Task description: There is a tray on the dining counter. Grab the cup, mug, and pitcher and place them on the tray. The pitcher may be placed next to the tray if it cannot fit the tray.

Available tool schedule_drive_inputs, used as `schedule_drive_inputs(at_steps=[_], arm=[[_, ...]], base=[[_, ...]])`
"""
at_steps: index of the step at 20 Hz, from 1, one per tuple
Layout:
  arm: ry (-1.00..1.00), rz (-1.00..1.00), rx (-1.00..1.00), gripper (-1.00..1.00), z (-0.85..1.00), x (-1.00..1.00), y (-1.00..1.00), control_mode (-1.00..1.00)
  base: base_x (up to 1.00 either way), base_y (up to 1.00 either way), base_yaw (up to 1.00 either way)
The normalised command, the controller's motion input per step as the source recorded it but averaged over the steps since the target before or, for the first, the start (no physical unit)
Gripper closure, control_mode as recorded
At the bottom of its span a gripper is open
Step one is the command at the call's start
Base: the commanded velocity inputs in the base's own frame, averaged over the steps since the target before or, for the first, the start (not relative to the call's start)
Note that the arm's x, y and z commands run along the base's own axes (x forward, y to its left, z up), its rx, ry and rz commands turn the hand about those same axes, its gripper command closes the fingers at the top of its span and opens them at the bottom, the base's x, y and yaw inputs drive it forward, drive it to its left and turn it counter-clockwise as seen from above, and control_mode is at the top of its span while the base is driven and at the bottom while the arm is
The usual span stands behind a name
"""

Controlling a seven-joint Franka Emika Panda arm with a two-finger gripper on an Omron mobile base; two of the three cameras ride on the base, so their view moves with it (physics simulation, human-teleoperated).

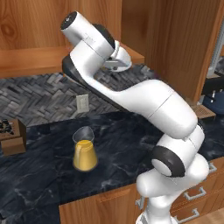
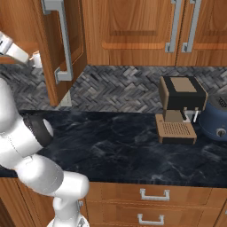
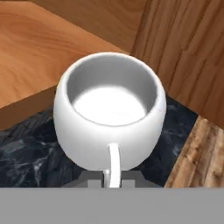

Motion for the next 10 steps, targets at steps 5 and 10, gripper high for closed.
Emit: schedule_drive_inputs(at_steps=[5, 10], arm=[[-0.09, 0.00, 0.00, 1.00, -0.12, -1.00, 0.00, -1.00], [-0.07, 0.04, 0.00, 1.00, -0.10, -1.00, 0.00, -1.00]], base=[[0.00, 0.00, 0.00], [0.00, 0.00, 0.00]])
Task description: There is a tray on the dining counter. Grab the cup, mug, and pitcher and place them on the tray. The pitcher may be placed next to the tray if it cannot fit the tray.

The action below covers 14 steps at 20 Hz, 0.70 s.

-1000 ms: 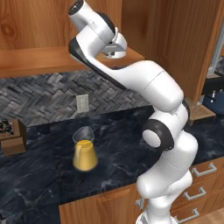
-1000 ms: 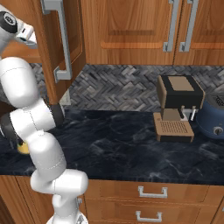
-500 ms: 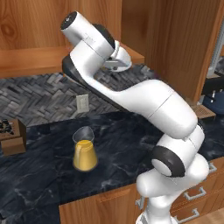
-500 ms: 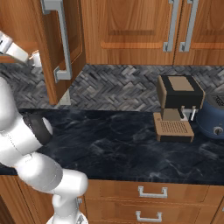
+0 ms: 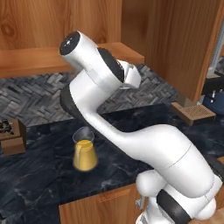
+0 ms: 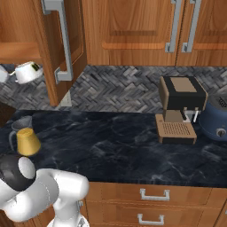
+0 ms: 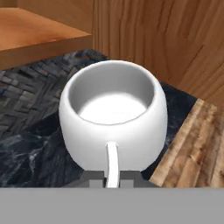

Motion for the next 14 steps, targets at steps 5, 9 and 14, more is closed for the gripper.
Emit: schedule_drive_inputs(at_steps=[5, 9, 14], arm=[[-0.03, 0.22, 0.00, 1.00, -0.13, -0.89, 0.00, -1.00], [0.00, 0.35, 0.00, 1.00, -0.24, -0.65, 0.00, -1.00], [0.00, 0.31, 0.00, 1.00, -0.17, -0.26, 0.00, -1.00]], base=[[0.00, 0.00, 0.00], [0.00, 0.00, 0.00], [0.00, 0.00, 0.00]])
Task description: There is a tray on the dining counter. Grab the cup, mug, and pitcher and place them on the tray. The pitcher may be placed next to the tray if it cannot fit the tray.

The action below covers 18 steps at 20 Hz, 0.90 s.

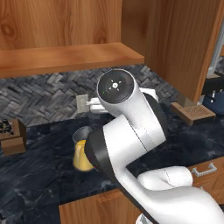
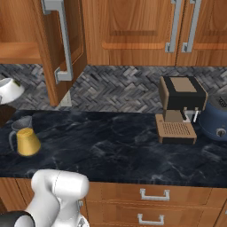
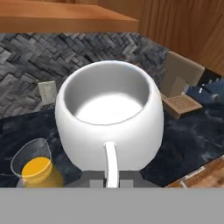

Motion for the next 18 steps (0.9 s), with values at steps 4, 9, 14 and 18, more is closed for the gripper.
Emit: schedule_drive_inputs(at_steps=[4, 9, 14, 18], arm=[[0.01, 0.25, 0.01, 1.00, -0.10, 0.00, 0.00, -1.00], [0.06, 0.24, 0.05, 1.00, -0.10, 0.01, -0.13, -1.00], [0.06, 0.14, 0.07, 1.00, -0.05, 0.01, -0.12, -1.00], [0.02, 0.03, 0.02, 1.00, -0.05, -0.05, 0.00, 1.00]], base=[[0.00, 0.00, 0.00], [0.00, 0.00, 0.00], [0.00, 0.00, 0.00], [-0.23, -0.05, 0.03]])
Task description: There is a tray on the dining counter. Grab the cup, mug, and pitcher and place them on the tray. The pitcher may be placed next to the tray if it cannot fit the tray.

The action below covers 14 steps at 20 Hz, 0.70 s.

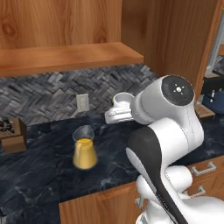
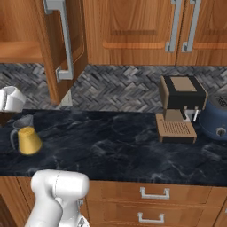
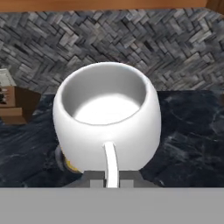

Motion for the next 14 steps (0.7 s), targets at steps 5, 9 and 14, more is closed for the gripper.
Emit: schedule_drive_inputs(at_steps=[5, 9, 14], arm=[[0.00, 0.00, 0.00, 1.00, 0.00, 0.00, 0.00, 1.00], [0.00, 0.00, 0.00, 1.00, 0.00, 0.00, 0.00, 1.00], [0.00, 0.00, 0.00, 1.00, 0.00, 0.00, 0.00, 1.00]], base=[[-0.88, -0.39, 0.06], [-0.61, -0.38, 0.07], [-0.36, -0.51, 0.15]])
